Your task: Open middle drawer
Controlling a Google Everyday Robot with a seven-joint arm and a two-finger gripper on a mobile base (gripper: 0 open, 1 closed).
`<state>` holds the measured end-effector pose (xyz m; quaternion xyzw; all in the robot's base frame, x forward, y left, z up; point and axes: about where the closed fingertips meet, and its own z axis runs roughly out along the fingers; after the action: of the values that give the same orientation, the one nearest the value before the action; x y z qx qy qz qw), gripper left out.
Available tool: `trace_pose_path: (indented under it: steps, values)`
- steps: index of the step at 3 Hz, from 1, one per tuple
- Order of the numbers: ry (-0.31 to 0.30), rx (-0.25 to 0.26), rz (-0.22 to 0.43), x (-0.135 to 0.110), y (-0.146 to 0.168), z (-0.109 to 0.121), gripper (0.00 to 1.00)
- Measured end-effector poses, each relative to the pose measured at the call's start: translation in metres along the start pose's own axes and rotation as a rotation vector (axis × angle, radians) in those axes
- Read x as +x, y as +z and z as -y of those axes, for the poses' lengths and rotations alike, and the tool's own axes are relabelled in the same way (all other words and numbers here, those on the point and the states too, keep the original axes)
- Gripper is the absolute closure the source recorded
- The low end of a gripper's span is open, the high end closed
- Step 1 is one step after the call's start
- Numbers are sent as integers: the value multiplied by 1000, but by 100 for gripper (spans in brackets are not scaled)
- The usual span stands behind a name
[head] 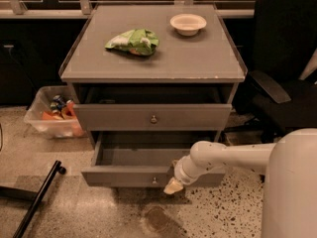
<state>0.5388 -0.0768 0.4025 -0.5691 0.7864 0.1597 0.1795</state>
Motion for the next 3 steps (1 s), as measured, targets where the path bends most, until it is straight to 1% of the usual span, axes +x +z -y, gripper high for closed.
trace_pose_path:
  steps: [1, 2, 3]
  values:
    - [0, -2, -3, 0, -5, -3, 65]
    - [-1, 7, -6, 1, -13, -8, 62]
    - [-9, 11, -12, 1, -20, -16, 39]
